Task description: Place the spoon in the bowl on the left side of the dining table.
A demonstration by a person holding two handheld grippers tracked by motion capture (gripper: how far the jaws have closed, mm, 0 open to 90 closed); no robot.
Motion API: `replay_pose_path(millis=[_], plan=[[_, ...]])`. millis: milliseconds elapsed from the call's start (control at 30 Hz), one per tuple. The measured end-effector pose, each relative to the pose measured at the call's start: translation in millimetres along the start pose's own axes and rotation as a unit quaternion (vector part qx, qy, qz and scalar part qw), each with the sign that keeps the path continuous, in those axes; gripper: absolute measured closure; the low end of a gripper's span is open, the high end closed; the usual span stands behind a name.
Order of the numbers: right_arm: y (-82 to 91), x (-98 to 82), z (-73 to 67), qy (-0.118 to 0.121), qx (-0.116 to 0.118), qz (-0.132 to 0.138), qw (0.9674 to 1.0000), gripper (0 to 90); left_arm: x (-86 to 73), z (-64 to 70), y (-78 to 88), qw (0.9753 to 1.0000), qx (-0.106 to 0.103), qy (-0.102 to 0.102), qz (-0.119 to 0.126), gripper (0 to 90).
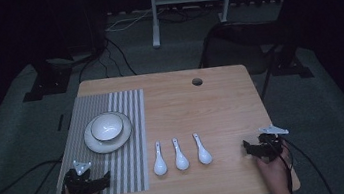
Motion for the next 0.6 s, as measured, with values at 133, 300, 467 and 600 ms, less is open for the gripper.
replay_pose_path(millis=[133,300,467,600], plan=[[0.0,0.0,-0.1,0.000,0.000,0.000,1.0000,12.6,-1.1,-0.9,3.0,0.9999,-0.012,0.004,0.003,0.0],[0.0,0.0,0.0,0.000,0.000,0.000,1.0000,12.6,-6.9,-7.7,6.2,0.9996,-0.023,-0.017,0.001,0.0],[0.0,0.0,0.0,0.000,0.000,0.000,1.0000,12.6,-7.2,-6.7,5.3,0.9991,-0.018,-0.037,-0.006,0.0],[0.0,0.0,0.0,0.000,0.000,0.000,1.0000,12.6,-8.3,-9.3,6.6,0.9982,-0.032,-0.051,-0.007,0.0]])
Point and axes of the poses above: each handheld gripper's, and its own axes: y roughly backward along the jaws, x roughly out of its top, z roughly to its right, the point moved 3 cm from there along -y, roughly forward along the jaws, and after that the axes turned 9 degrees about -y, right-handed, at the moved point
